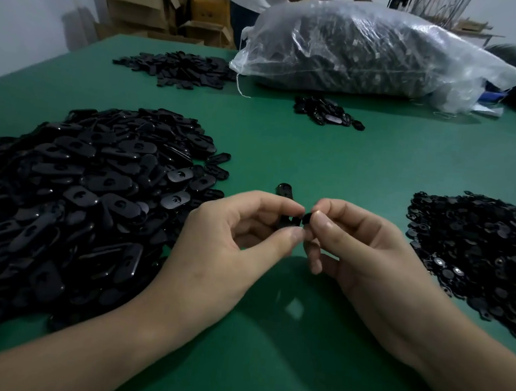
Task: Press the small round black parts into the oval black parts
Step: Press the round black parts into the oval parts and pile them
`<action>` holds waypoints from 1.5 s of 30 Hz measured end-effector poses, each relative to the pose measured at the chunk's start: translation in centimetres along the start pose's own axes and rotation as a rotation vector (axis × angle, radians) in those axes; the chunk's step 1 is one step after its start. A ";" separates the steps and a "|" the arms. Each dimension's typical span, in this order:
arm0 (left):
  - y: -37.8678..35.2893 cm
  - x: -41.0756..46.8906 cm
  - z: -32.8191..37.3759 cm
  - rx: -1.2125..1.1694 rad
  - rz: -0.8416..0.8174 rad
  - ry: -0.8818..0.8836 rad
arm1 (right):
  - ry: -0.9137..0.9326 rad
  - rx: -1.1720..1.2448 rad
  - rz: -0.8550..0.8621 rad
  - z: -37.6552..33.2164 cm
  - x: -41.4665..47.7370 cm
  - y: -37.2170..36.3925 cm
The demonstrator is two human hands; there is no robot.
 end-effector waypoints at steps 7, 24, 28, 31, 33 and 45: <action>0.2 -0.1 1.2 0.068 0.036 -0.102 | 0.008 -0.025 -0.044 -0.1 -0.1 -0.4; 1.3 -0.3 3.0 0.280 0.146 -0.230 | -0.009 -0.147 0.025 -0.6 -0.6 -0.2; 1.3 -0.1 2.2 0.209 0.126 -0.179 | -0.023 -0.137 0.021 -0.4 -0.6 -0.2; 1.2 0.0 1.6 0.143 0.105 -0.139 | -0.026 -0.120 0.022 -0.4 -0.6 -0.1; 1.1 0.2 1.3 0.102 0.085 -0.110 | -0.027 -0.119 0.023 -0.3 -0.6 0.0; 0.7 0.4 -0.1 0.065 0.032 -0.043 | 0.040 -0.039 0.088 -1.4 -0.5 0.9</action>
Point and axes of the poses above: each hand's wrist, its own x-axis towards the middle knuckle, its own y-axis out of the back of the hand, z = x × y, the point moved 10 cm from there along x, towards the middle knuckle, and after that the axes turned 5 degrees about -y, right-handed, at the moved point
